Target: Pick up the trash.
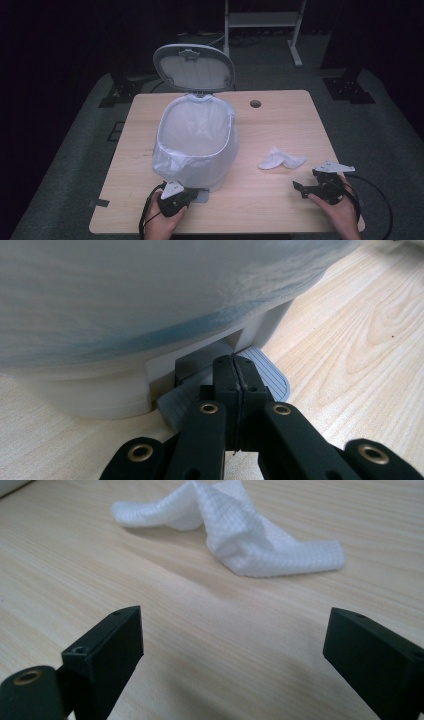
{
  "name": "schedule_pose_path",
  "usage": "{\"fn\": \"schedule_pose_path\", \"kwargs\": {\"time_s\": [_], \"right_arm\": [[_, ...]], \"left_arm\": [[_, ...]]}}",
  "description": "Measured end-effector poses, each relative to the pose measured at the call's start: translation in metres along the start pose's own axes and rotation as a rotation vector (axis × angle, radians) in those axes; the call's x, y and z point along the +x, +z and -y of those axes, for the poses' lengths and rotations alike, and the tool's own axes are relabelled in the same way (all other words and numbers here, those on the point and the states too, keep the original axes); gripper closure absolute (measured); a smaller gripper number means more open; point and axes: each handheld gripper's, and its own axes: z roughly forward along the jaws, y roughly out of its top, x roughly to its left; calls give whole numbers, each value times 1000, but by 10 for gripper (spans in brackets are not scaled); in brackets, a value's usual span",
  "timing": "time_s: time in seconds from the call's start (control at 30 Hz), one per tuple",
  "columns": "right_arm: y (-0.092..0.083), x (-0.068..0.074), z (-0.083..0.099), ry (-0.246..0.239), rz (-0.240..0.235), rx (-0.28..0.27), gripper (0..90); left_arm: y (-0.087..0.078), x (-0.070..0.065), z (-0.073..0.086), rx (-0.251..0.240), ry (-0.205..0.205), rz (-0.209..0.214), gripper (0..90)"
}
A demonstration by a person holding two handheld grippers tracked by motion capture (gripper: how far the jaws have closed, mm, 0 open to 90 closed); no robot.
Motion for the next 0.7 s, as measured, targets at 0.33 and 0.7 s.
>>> {"fn": "schedule_pose_path", "kwargs": {"time_s": [0.33,0.7], "right_arm": [[6,1,-12,18,-19,-11,79],[17,3,-27,35,-36,-35,79]], "left_arm": [[0,-1,0,1,7,-5,900],[0,-1,0,-1,9,-8,900]]}}
